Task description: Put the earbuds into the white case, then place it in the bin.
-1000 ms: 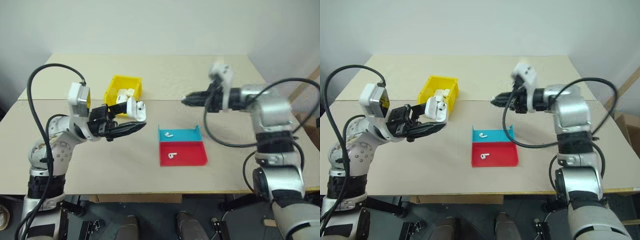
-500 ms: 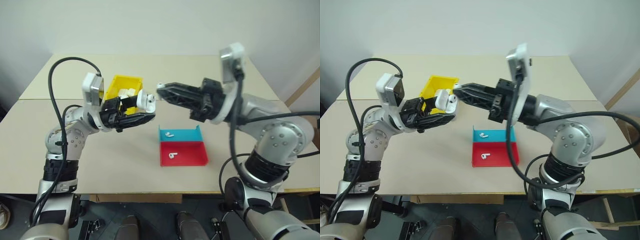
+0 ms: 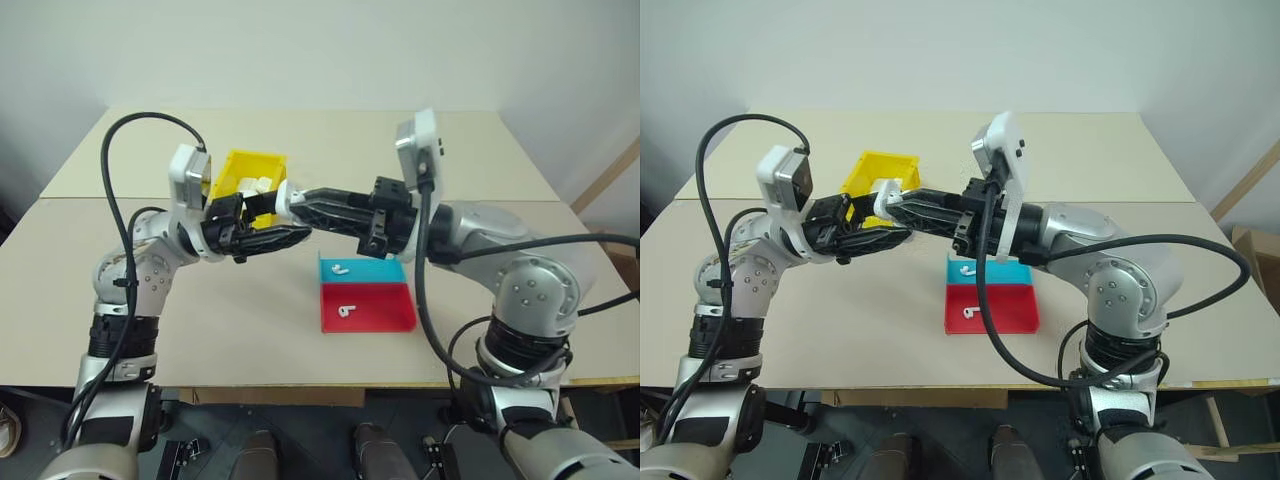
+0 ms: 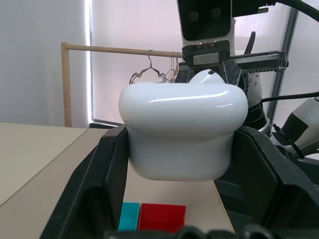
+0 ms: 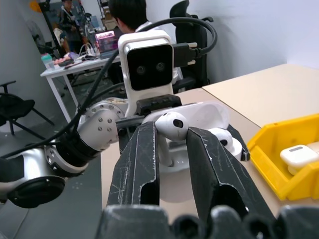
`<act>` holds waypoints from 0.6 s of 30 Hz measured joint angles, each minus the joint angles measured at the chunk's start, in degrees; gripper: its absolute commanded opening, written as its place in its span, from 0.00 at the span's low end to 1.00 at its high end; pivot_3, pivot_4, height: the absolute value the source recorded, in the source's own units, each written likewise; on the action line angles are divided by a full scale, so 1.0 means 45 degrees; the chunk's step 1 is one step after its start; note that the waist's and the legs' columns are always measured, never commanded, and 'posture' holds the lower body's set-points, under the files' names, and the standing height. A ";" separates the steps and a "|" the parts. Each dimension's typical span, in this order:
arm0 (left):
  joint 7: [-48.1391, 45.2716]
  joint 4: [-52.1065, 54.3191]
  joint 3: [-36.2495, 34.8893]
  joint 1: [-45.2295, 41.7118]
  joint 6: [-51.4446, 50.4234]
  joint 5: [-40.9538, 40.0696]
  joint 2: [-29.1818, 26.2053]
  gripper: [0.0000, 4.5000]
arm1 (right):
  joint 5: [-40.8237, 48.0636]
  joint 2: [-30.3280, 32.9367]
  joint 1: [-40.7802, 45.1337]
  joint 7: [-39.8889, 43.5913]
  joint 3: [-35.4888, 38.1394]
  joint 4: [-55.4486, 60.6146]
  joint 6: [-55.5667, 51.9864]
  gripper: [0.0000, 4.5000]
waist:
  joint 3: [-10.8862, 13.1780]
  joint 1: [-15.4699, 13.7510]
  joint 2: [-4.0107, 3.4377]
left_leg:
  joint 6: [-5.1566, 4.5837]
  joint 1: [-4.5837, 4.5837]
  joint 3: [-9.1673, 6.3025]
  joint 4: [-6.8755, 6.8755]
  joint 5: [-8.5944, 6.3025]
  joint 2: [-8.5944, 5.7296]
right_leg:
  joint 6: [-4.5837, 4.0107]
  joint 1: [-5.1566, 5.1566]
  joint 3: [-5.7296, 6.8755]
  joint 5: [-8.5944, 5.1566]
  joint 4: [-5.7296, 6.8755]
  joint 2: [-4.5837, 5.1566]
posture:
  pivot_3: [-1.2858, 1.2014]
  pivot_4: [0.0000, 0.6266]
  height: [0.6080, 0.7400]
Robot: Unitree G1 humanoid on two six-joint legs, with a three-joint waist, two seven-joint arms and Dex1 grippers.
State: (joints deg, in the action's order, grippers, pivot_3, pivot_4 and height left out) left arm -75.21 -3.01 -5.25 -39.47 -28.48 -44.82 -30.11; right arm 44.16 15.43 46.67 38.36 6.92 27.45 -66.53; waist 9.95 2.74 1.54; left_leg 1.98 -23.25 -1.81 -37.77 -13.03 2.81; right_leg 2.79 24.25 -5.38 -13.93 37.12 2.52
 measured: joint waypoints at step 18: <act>0.0045 -0.0011 -0.0071 -0.0018 -0.0011 0.0068 0.0011 0.62 | 0.2306 0.3355 -0.0065 0.1125 0.0635 -0.0080 0.0546 0.52 | 0.0001 -0.0049 0.0002 | -0.0001 -0.0002 0.0003 0.0000 -0.0001 -0.0001 | 0.0004 -0.0005 -0.0001 -0.0003 -0.0013 0.0002 | 0.52 0.24 1.00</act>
State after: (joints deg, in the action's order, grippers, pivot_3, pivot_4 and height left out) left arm -75.01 -3.07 -5.57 -39.55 -28.53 -44.52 -30.06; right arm 54.54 30.53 46.38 43.43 9.78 27.09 -64.07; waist 9.95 2.52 1.55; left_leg 1.98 -23.27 -1.79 -37.77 -13.03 2.81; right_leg 2.80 24.23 -5.38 -13.94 37.06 2.52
